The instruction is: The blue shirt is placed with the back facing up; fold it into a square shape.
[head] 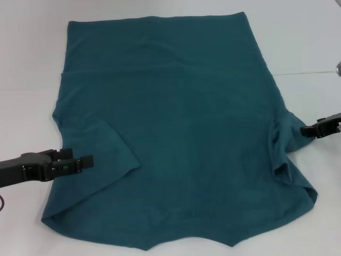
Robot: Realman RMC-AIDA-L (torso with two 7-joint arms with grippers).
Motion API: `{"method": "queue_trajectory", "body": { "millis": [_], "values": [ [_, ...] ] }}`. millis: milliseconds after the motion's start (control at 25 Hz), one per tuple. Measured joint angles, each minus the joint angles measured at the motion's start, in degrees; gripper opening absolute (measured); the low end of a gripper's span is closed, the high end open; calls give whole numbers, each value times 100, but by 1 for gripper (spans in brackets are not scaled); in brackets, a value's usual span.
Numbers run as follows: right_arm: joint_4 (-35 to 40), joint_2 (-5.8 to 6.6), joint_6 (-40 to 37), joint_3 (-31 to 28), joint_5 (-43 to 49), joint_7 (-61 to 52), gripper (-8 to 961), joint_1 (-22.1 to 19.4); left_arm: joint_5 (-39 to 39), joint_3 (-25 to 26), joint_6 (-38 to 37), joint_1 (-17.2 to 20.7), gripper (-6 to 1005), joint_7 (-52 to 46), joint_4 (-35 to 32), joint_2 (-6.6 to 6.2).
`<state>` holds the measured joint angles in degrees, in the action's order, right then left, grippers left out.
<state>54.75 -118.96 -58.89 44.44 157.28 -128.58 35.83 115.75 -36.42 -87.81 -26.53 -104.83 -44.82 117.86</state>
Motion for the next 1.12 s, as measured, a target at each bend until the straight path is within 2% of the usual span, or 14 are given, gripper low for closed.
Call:
{"method": "queue_trajectory", "body": {
  "millis": [200,1000,1120],
  "values": [
    [-107,-60,273,59,161,-20,535,54,0,1,-8,6,934,-17,0,0],
    [-455,-61,721,344,173,-27,587,68,0,9,19,-1,933,-37,0,8],
    [-566,-60,780,354,172,-14,668,94,0,10,19,-2,933,-43,0,8]
  ]
}}
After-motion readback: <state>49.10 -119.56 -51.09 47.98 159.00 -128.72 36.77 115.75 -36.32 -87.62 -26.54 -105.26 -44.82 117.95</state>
